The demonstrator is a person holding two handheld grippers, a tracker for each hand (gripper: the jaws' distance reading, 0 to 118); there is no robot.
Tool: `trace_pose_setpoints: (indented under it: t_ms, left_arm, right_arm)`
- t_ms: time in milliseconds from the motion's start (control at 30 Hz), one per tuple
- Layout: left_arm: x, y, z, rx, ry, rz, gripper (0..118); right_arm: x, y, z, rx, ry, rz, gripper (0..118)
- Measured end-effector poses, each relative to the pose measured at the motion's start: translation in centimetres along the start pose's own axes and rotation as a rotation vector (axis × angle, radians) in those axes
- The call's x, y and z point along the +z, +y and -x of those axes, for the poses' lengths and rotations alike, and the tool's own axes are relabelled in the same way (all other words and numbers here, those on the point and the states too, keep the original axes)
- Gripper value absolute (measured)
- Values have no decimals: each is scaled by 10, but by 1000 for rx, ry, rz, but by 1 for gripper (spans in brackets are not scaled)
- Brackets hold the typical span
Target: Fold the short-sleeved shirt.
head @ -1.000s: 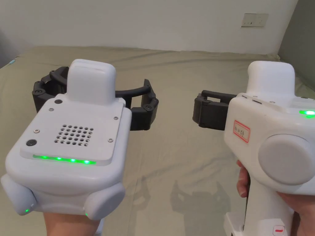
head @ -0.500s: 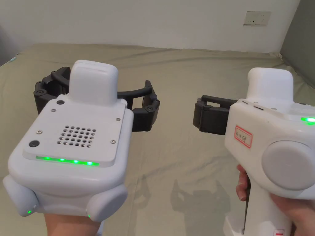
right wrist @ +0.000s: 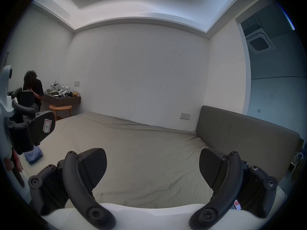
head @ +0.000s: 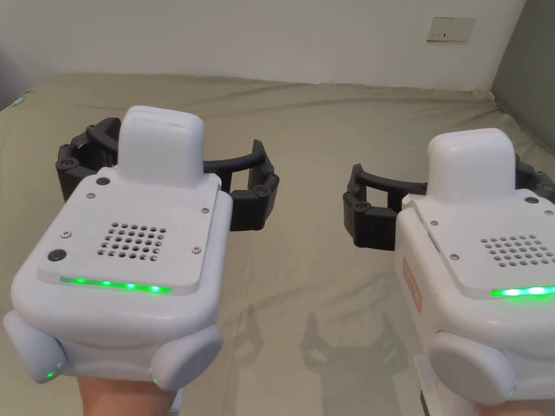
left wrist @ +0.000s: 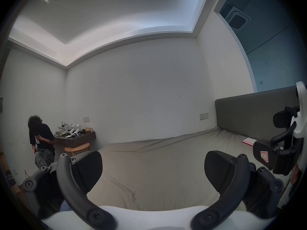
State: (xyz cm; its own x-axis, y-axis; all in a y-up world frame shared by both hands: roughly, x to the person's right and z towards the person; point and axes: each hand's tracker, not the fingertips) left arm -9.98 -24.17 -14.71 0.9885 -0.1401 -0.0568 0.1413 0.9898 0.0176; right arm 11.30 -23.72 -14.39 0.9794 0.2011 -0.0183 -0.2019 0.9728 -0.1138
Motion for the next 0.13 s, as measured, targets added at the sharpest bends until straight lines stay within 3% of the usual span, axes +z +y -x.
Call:
trace_pose_setpoints:
  t_ms: [133]
  left_arm:
    - [1,0,-1,-6,-2,-2,118]
  right_arm:
    - [1,0,-1,-20,21,-11,114]
